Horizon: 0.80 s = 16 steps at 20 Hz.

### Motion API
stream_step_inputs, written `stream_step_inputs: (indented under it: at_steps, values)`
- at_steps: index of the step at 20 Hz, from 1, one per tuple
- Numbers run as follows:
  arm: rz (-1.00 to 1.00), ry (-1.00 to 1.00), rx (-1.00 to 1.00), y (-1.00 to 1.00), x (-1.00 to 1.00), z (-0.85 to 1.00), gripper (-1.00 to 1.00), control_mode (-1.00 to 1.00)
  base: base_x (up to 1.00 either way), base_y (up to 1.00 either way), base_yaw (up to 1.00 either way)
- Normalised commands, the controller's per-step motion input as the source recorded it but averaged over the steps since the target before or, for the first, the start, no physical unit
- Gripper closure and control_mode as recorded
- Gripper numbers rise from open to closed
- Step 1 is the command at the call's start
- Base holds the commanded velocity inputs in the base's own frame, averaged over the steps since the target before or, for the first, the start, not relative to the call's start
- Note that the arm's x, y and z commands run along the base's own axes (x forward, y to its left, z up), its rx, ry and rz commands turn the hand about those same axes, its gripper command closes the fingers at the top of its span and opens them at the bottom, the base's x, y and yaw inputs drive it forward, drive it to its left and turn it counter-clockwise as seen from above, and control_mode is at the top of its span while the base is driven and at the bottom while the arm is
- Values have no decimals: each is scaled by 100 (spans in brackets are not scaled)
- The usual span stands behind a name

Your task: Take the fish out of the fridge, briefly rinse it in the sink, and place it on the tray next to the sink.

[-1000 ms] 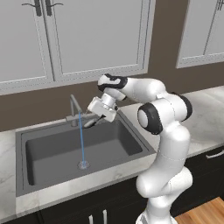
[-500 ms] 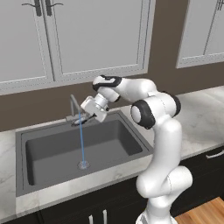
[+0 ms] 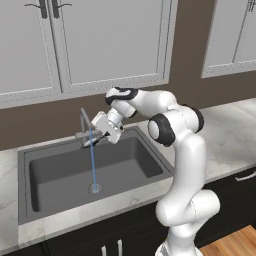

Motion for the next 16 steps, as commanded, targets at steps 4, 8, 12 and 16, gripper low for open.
stream_step_inputs:
  at_steps: [4, 8, 12, 16]
  values:
    - [-4, 5, 0, 0, -48, -1, 100, -100, 0, 0, 0]
    - [-10, 0, 0, -1, -10, 0, 100, -100, 0, 0, 0]
    - [-16, 0, 0, -12, -3, 0, 100, -100, 0, 0, 0]
    - [-34, 0, -2, -30, 28, 0, 100, -100, 0, 0, 0]
